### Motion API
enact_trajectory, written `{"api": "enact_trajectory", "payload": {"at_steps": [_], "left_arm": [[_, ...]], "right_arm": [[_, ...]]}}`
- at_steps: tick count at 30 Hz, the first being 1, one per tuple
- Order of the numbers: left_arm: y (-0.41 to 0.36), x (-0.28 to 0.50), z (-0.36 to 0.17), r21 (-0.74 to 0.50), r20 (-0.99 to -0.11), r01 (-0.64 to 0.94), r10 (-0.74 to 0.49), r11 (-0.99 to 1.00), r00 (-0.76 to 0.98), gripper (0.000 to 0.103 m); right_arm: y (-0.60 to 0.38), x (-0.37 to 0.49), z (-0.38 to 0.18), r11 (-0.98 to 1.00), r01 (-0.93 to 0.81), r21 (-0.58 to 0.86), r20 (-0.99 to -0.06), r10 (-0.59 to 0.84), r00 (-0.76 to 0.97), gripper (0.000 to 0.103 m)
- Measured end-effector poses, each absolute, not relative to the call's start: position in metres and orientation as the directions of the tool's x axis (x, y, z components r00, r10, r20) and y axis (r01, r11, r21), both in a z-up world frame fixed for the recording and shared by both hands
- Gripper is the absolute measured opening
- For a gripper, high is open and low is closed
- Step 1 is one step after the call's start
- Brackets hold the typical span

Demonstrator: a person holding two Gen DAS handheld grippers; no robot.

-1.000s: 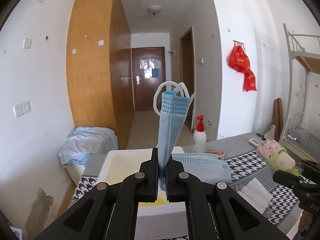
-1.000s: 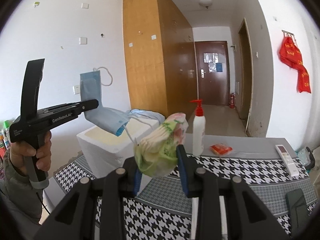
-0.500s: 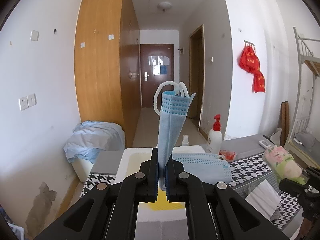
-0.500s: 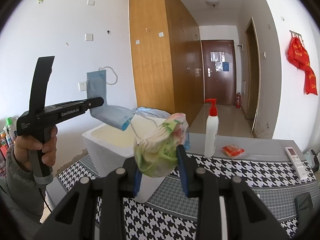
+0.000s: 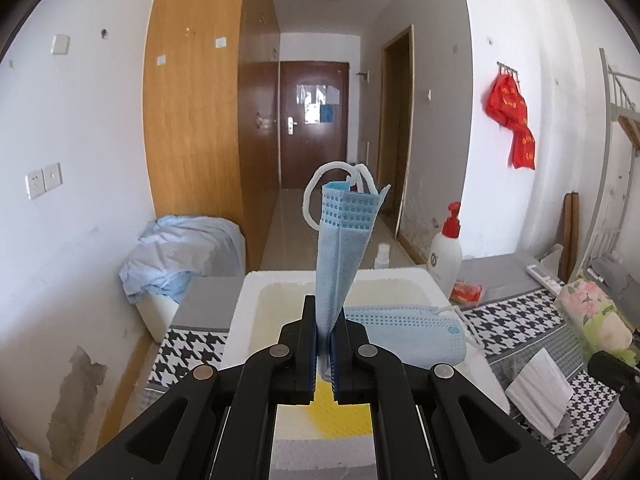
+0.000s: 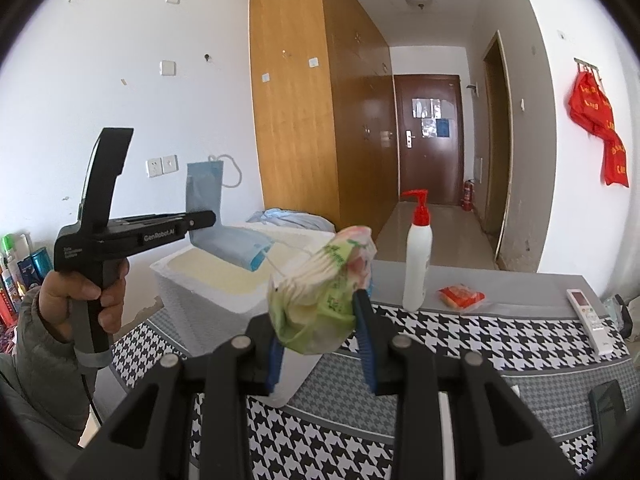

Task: Organize soft objects
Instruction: 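Open the left gripper to drop the blue mask into the foam box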

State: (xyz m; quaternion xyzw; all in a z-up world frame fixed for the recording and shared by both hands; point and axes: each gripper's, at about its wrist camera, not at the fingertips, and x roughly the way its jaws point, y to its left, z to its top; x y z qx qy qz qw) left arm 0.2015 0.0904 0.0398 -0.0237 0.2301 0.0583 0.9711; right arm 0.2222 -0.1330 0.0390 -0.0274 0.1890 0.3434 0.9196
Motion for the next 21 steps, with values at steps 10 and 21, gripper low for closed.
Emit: {"api": "enact_trajectory", "payload": {"at_steps": [10,21], "left_arm": [[0.102,0.193,0.037,-0.007,-0.435,-0.173,0.153,0.985,0.888,0.095],[0.112,0.168,0.046,0.002,-0.378,-0.188,0.175,0.982,0.909,0.102]], "right_arm": [[-0.116,0.223,0.038,0.760,-0.647,0.063,-0.388,0.616,0.685,0.036],[-0.102,0.219,0.047,0.751,-0.659,0.048,-0.368,0.627,0.687,0.036]]}}
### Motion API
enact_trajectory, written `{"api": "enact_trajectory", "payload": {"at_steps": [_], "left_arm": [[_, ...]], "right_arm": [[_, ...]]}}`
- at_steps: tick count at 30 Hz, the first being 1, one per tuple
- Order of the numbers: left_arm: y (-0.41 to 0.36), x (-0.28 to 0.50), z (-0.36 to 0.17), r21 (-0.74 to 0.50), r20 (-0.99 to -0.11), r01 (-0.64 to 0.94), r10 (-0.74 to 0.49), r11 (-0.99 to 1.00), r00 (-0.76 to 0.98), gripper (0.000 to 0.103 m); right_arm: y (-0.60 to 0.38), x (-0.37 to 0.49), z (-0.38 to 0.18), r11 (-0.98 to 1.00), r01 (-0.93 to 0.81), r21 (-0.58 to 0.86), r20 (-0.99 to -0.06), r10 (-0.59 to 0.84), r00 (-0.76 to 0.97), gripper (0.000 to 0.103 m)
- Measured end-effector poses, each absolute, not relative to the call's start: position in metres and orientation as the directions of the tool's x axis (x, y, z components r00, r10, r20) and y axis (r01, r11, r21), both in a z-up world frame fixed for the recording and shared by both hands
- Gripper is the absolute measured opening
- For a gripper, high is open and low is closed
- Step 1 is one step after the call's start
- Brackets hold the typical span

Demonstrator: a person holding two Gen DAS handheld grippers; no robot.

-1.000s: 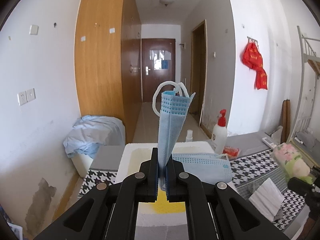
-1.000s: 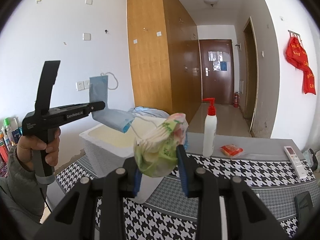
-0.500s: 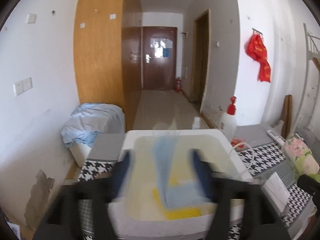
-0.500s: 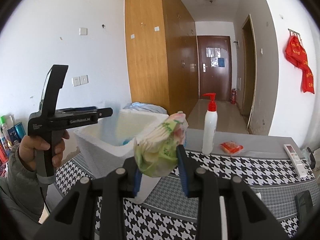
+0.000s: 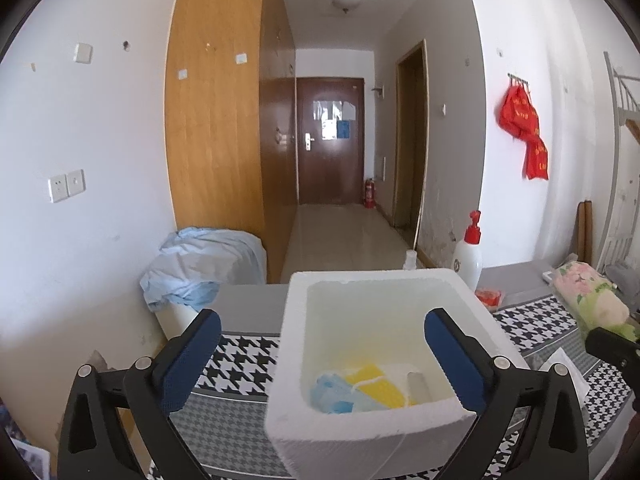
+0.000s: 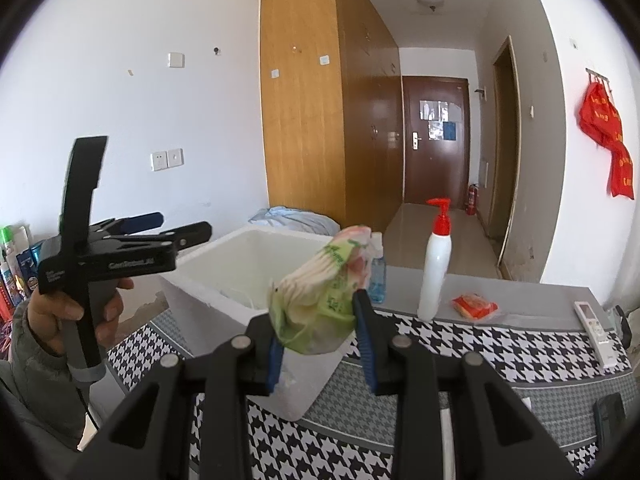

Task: Organize soft objects
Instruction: 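Open the left gripper to drop the blue mask into the foam box, then lower the green bundle into the foam box and open the right gripper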

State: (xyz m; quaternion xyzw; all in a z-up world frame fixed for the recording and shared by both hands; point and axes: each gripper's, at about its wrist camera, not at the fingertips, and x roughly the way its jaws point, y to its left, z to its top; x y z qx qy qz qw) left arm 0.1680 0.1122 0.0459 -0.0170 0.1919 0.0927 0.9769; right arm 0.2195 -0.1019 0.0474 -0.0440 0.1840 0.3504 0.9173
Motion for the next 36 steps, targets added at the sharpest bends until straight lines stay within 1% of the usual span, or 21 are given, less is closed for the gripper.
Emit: {"api": "enact_trajectory", "payload": {"at_steps": [10,15,22,31,36], "left_arm": [[0.130,0.140,0.050,-0.019,-0.339,-0.223,0.204,0.975,0.919,0.102],[0.136,0.132,0.050,-0.029,-0.340,-0.241,0.218,0.970,0.915,0.102],[0.136,0.122,0.045,0.005,-0.331,-0.258,0.245,0.966,0.911,0.102],[0.149,0.112,0.039,-0.038,-0.340,-0.282,0.253,0.959,0.906,0.102],[0.153,0.105,0.034,-0.034,-0.337,-0.289,0.261,0.957,0.905,0.102]], "right_arm": [[-0.083,0.219,0.055,0.732,-0.680,0.034,-0.366,0.642,0.674,0.036],[-0.076,0.220,0.057,0.719,-0.694,0.036,-0.362,0.656,0.662,0.036],[-0.066,0.222,0.063,0.709,-0.704,0.031,-0.357,0.666,0.655,0.036],[-0.050,0.224,0.063,0.681,-0.731,0.030,-0.366,0.688,0.626,0.036],[-0.038,0.228,0.062,0.664,-0.747,0.033,-0.379,0.700,0.605,0.036]]}}
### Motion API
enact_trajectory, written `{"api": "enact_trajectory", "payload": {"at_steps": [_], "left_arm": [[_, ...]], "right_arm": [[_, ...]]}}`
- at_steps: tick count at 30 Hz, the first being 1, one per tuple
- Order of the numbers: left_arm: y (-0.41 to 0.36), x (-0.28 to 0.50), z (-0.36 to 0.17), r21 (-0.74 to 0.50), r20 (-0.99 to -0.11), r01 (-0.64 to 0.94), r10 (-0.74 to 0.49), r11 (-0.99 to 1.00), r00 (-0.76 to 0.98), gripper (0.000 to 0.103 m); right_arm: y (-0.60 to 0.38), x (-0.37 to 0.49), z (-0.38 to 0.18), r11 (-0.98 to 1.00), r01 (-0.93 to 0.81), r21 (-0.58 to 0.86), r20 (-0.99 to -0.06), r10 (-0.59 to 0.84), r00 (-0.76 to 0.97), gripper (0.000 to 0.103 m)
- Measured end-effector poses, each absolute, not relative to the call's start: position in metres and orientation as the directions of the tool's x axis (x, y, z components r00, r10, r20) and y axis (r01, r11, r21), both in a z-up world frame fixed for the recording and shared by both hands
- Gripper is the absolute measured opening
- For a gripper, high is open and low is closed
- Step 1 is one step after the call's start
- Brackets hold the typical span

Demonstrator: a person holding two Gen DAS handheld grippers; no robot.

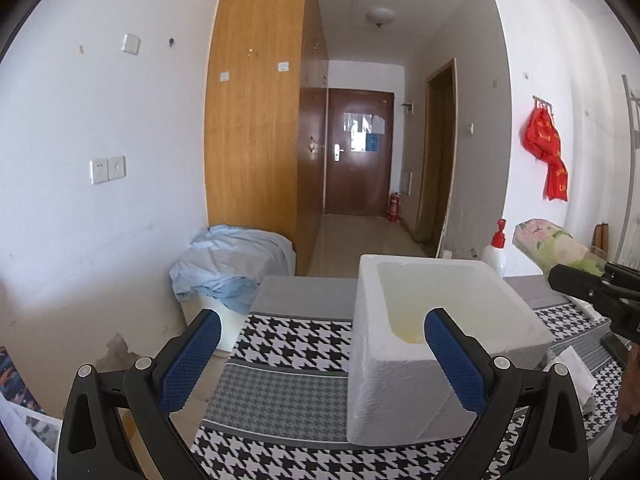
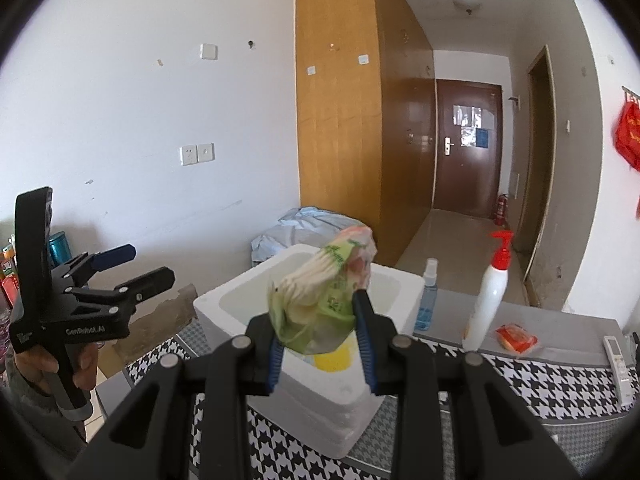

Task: Organize soft objects
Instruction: 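Lower the green bundle into the foam box and open the right gripper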

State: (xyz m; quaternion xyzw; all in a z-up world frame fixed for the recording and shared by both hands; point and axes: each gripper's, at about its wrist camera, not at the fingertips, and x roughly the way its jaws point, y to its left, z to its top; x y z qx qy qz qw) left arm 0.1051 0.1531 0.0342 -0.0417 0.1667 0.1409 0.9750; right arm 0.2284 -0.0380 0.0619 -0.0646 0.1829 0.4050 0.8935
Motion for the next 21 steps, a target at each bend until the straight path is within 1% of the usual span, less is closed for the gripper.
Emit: {"api": "enact_trajectory", "payload": {"at_steps": [21], "left_arm": [[0.170,0.093,0.024,-0.047,-0.340,-0.324,0.290,0.945,0.895,0.102]], "right_arm": [[0.002,0.246,0.058,0.633,-0.774,0.022,-0.437,0.702,0.562,0.036]]}}
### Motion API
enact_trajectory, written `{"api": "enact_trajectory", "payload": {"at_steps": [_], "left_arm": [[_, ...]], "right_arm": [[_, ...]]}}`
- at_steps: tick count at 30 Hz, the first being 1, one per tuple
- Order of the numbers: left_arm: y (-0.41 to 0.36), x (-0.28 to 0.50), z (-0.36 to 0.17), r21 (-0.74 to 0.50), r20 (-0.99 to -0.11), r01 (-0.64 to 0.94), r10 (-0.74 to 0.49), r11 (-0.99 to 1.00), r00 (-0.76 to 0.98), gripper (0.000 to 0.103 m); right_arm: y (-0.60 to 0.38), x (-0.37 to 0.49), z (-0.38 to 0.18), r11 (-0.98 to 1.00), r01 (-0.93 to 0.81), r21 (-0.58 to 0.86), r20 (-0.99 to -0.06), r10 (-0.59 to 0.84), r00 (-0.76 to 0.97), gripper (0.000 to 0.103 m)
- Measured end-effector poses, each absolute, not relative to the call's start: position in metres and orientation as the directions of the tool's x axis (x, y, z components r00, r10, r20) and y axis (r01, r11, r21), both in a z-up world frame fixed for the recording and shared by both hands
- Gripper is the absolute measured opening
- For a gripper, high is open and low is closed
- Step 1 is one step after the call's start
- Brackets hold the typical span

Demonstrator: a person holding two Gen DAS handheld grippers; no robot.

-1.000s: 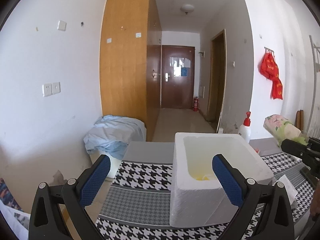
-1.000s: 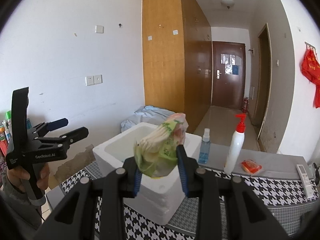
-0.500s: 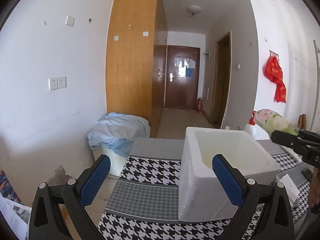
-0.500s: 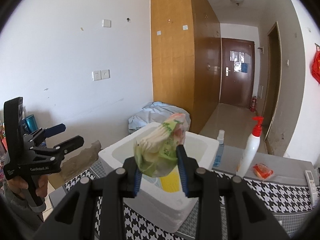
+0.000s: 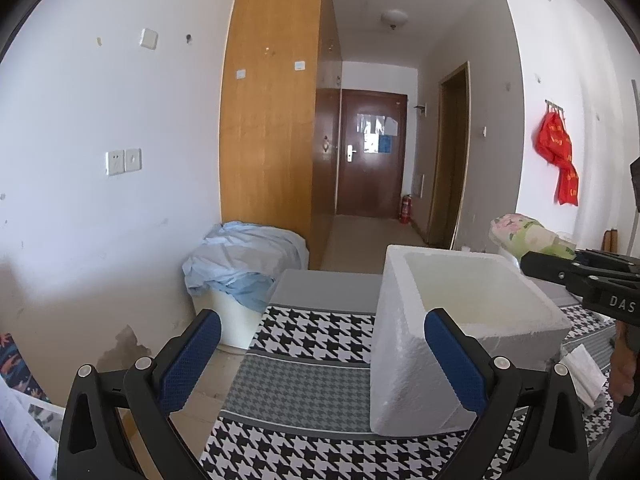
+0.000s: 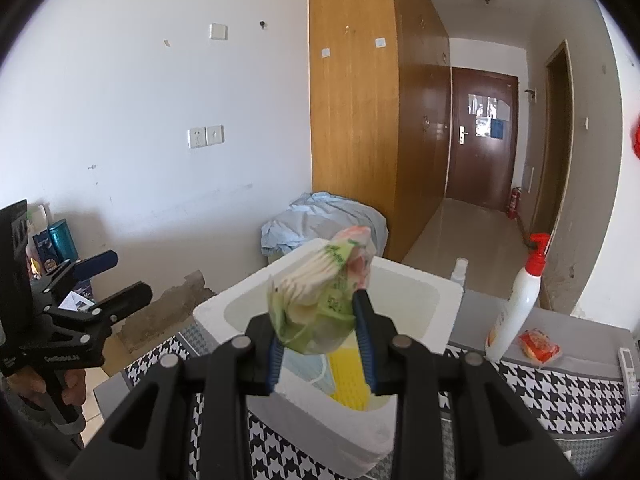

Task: Organize soft objects
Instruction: 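Lower the green bundle into the foam box and open the right gripper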

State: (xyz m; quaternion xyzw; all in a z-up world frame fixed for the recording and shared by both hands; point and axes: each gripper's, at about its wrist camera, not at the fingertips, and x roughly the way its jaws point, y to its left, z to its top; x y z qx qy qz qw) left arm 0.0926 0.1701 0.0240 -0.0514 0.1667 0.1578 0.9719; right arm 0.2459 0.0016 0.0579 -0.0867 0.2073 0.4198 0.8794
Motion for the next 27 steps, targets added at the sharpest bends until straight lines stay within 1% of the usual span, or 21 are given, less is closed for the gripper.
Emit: {"api": "enact_trajectory", "payload": {"at_steps": [11,13,14,15,27], "left_arm": [[0.176,0.088,0.016,-0.073,-0.356,-0.338,0.292,0.939,0.888,0.102],[0.178,0.087,0.014,-0.073,-0.357,-0.342,0.295,0.937,0.886,0.102],[0.179,0.086,0.014,-0.075,-0.356,-0.343,0.296,0.936,0.886,0.102],[0.179,0.085,0.014,-0.077,-0.355,-0.344,0.297,0.936,0.886,0.102],[0.177,0.081,0.016,-0.078,-0.353,-0.353,0.305,0.932,0.885,0.102]], "right_arm": [[0.018,0.258,0.052,0.626,-0.780,0.014,-0.475,0.691,0.545,0.037],[0.022,0.260,0.050,0.629,-0.777,0.006,-0.487,0.681,0.547,0.043],[0.024,0.260,0.050,0.637,-0.771,-0.007,-0.491,0.670,0.557,0.051],[0.024,0.259,0.049,0.646,-0.763,-0.020,-0.488,0.660,0.571,0.053],[0.013,0.245,0.054,0.628,-0.778,-0.004,-0.458,0.690,0.560,0.054]]}}
